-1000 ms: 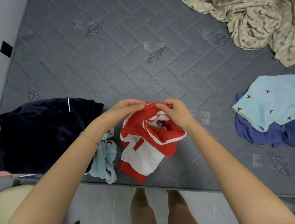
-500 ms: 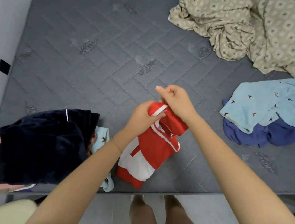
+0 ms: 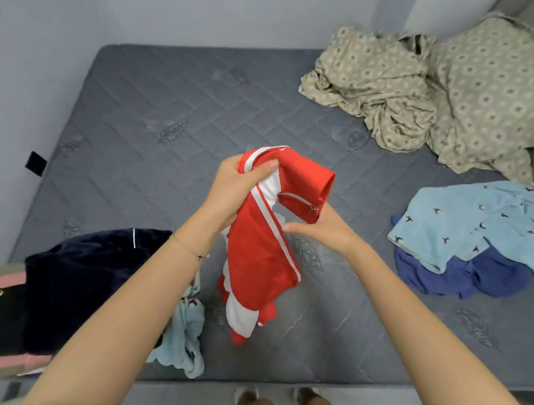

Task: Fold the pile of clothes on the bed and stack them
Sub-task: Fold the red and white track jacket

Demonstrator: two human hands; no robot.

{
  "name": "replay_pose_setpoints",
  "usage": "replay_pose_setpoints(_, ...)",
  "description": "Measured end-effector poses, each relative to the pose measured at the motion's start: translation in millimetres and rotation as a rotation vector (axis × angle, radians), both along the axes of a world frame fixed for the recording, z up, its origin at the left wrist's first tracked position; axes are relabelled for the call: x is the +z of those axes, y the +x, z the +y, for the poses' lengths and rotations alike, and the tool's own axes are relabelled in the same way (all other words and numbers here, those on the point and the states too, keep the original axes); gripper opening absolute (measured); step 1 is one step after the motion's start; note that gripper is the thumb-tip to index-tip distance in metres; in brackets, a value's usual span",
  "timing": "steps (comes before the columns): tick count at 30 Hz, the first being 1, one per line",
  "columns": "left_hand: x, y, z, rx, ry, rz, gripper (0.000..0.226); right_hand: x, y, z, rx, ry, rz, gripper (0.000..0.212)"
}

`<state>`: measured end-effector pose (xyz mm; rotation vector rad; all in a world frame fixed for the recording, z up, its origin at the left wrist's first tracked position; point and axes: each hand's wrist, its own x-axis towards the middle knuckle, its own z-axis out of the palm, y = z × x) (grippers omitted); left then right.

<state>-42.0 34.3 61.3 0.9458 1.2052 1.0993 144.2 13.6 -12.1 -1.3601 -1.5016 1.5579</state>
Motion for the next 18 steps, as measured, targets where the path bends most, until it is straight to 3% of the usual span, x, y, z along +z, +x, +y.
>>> replay_pose_setpoints(4,30,-4,-2,0.038,0.018,-0.118,0.014,14,0,11,-0.229,0.124,-0.082,0.049)
replay_pose_setpoints(8,52,-17,-3,0.074,0.08,-0.156,0.016,37,8,18,-0.294,0.09,-0.049,0.015)
replay_pose_setpoints(10,58,-26,-1,0.108,0.159,-0.034,0.012,51,11,22,-0.275,0.077,-0.008,0.014)
replay_pose_setpoints(12,58,-38,2,0.082,0.28,0.242,0.007,64,16,24,-0.233,0.069,0.029,0.019)
replay_pose_setpoints(14,56,-48,3,-0.018,0.356,0.49,0.017,76,21,26,-0.231,0.064,0.065,0.025)
replay_pose_setpoints(18,54,-47,-8,-0.178,0.344,0.614,0.014,95,27,27,-0.244,-0.069,0.162,0.023)
